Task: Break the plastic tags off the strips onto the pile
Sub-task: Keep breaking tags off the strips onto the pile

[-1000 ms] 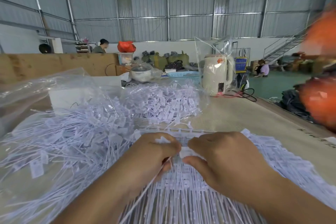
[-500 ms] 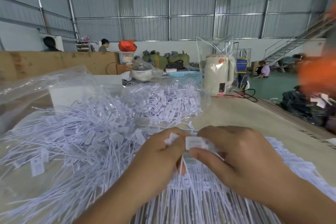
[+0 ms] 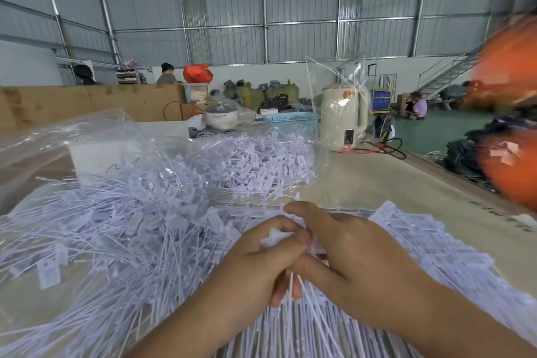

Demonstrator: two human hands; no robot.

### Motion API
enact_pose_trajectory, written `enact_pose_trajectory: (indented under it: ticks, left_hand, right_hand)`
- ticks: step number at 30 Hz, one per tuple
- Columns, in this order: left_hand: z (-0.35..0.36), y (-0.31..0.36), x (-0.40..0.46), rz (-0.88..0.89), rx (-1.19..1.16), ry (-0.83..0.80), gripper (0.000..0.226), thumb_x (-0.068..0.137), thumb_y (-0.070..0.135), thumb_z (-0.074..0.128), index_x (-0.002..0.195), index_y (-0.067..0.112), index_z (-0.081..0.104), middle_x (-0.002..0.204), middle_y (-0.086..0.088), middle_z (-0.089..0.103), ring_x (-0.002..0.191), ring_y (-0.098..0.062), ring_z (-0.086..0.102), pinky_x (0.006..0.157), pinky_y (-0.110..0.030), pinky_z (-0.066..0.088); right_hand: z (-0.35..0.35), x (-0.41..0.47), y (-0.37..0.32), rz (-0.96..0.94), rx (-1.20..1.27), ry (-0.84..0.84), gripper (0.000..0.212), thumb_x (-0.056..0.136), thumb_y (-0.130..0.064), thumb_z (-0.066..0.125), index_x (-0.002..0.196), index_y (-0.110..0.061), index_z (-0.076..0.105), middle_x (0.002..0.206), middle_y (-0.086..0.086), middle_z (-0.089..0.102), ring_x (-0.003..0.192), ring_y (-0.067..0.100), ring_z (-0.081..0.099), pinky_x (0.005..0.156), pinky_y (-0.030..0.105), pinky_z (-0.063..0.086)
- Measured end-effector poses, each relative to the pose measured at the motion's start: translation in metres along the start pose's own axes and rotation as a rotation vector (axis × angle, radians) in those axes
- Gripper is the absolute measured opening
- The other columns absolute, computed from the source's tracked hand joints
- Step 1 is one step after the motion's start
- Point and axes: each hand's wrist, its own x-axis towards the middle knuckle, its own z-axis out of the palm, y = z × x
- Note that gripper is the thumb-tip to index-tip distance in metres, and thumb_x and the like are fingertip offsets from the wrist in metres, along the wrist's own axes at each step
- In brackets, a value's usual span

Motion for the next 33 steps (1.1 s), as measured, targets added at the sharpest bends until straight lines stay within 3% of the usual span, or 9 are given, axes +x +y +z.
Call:
enact_pose_trajectory:
  ticks: [3, 5, 8, 12, 18, 23, 27, 31, 33]
  left_hand:
    - [-0.006, -0.001, 0.003, -0.001, 0.009, 0.129, 0.01, 0.086, 0.037, 0.068, 0.077, 0.033, 0.07, 0.046, 0.007, 0.054, 0.036, -0.006, 0.045, 0.038, -0.014, 0.034]
    - [-0.011, -0.004, 0.004, 0.006, 0.033, 0.195, 0.017, 0.076, 0.043, 0.066, 0.083, 0.03, 0.073, 0.046, -0.003, 0.053, 0.039, -0.016, 0.042, 0.039, -0.017, 0.03]
    - [-0.01, -0.001, 0.004, -0.005, 0.023, 0.205, 0.013, 0.08, 0.04, 0.072, 0.085, 0.028, 0.073, 0.049, -0.006, 0.055, 0.046, -0.02, 0.042, 0.04, -0.018, 0.03]
    - [-0.011, -0.003, 0.003, -0.026, 0.017, 0.176, 0.02, 0.074, 0.043, 0.068, 0.086, 0.028, 0.072, 0.05, -0.006, 0.057, 0.039, -0.015, 0.043, 0.04, -0.02, 0.033]
    - [-0.004, 0.001, 0.004, 0.001, -0.034, 0.261, 0.015, 0.073, 0.033, 0.079, 0.068, 0.025, 0.068, 0.045, -0.007, 0.052, 0.036, -0.015, 0.041, 0.039, -0.021, 0.032]
    - [0.013, 0.005, 0.005, 0.017, -0.376, 0.332, 0.012, 0.063, 0.007, 0.073, 0.068, 0.016, 0.067, 0.04, -0.008, 0.041, 0.028, -0.011, 0.033, 0.034, -0.016, 0.027]
    - [0.013, 0.01, 0.005, -0.025, -0.722, 0.338, 0.011, 0.065, 0.012, 0.068, 0.074, 0.007, 0.064, 0.045, -0.003, 0.042, 0.026, -0.008, 0.036, 0.028, -0.013, 0.032]
    - [-0.01, 0.008, 0.008, -0.071, -0.576, 0.442, 0.016, 0.068, 0.022, 0.065, 0.073, 0.008, 0.069, 0.046, -0.004, 0.038, 0.028, -0.01, 0.032, 0.029, -0.014, 0.029]
    - [-0.006, 0.005, 0.008, -0.109, -0.46, 0.358, 0.023, 0.068, 0.033, 0.064, 0.075, 0.012, 0.073, 0.043, -0.007, 0.042, 0.028, -0.013, 0.036, 0.032, -0.014, 0.03]
  right_hand:
    - [-0.003, -0.001, 0.011, 0.028, 0.112, -0.042, 0.046, 0.088, -0.069, 0.035, 0.121, -0.039, 0.046, 0.093, -0.013, 0.064, 0.084, 0.004, 0.059, 0.07, 0.031, 0.048]
    - [-0.006, -0.001, 0.017, 0.052, 0.122, -0.048, 0.045, 0.091, -0.068, 0.036, 0.119, -0.036, 0.051, 0.091, -0.011, 0.063, 0.083, 0.005, 0.058, 0.073, 0.036, 0.048]
    - [-0.007, -0.002, 0.023, 0.092, 0.194, -0.075, 0.045, 0.089, -0.067, 0.041, 0.098, -0.028, 0.062, 0.079, -0.005, 0.062, 0.072, 0.009, 0.057, 0.067, 0.038, 0.047]
    - [-0.001, -0.001, 0.022, 0.076, 0.239, 0.001, 0.042, 0.09, -0.061, 0.049, 0.064, -0.028, 0.047, 0.055, -0.009, 0.044, 0.05, 0.009, 0.043, 0.048, 0.024, 0.031]
    - [0.009, 0.0, 0.013, 0.095, 0.173, 0.051, 0.043, 0.093, -0.058, 0.044, 0.072, -0.022, 0.055, 0.057, -0.009, 0.046, 0.055, 0.011, 0.048, 0.052, 0.03, 0.039]
    - [0.007, 0.002, -0.008, 0.009, -0.116, 0.401, 0.037, 0.095, -0.043, 0.044, 0.067, -0.022, 0.032, 0.057, -0.012, 0.029, 0.045, 0.015, 0.037, 0.045, 0.027, 0.024]
    - [0.002, 0.002, -0.014, -0.018, -0.096, 0.601, 0.039, 0.096, -0.034, 0.047, 0.061, -0.018, 0.037, 0.056, -0.007, 0.029, 0.045, 0.02, 0.034, 0.048, 0.029, 0.021]
    - [-0.006, -0.001, -0.008, 0.005, -0.013, 0.486, 0.035, 0.099, -0.043, 0.038, 0.073, -0.02, 0.041, 0.053, -0.009, 0.034, 0.046, 0.016, 0.04, 0.046, 0.031, 0.028]
    - [-0.004, -0.001, -0.009, 0.004, 0.021, 0.391, 0.023, 0.098, -0.045, 0.037, 0.094, -0.024, 0.044, 0.052, -0.012, 0.04, 0.048, 0.013, 0.047, 0.045, 0.029, 0.031]
